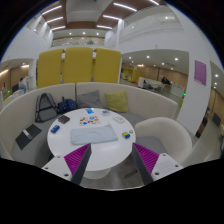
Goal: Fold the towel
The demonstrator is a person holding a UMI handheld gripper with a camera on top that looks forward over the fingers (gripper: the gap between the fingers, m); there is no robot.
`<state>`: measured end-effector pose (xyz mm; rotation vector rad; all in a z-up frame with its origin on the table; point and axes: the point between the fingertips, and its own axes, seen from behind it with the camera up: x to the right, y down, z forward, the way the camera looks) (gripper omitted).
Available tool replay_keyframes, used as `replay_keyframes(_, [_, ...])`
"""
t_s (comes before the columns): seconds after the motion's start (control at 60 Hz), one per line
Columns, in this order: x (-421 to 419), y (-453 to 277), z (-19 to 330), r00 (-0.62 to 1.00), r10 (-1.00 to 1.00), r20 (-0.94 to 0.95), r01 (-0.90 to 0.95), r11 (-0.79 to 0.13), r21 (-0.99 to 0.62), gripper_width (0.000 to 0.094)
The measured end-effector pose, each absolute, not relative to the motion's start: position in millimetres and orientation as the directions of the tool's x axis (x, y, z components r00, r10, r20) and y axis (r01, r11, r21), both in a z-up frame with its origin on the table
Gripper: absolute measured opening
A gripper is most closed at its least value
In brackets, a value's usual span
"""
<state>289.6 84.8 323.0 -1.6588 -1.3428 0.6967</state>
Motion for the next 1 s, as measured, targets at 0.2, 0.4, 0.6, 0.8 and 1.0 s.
replay_keyframes(0.2, [263,43,308,0.171,0.981,0.092,0.494,-0.004,-0.869,0.0873])
replay_keyframes(0.4, [217,-43,278,0.004,0.998,0.067,0.513,0.055,-0.856,0.0866])
replay_keyframes(0.6, [165,-119,232,-0.131,0.991,0.039,0.533,0.104,-0.84,0.0868])
replay_keyframes(0.8, [81,-135,162,-0.118,0.992,0.05,0.57,0.108,-0.814,0.0868])
replay_keyframes(1.0, [-24,-125,79,-0.084,0.994,0.074,0.584,0.109,-0.805,0.0867])
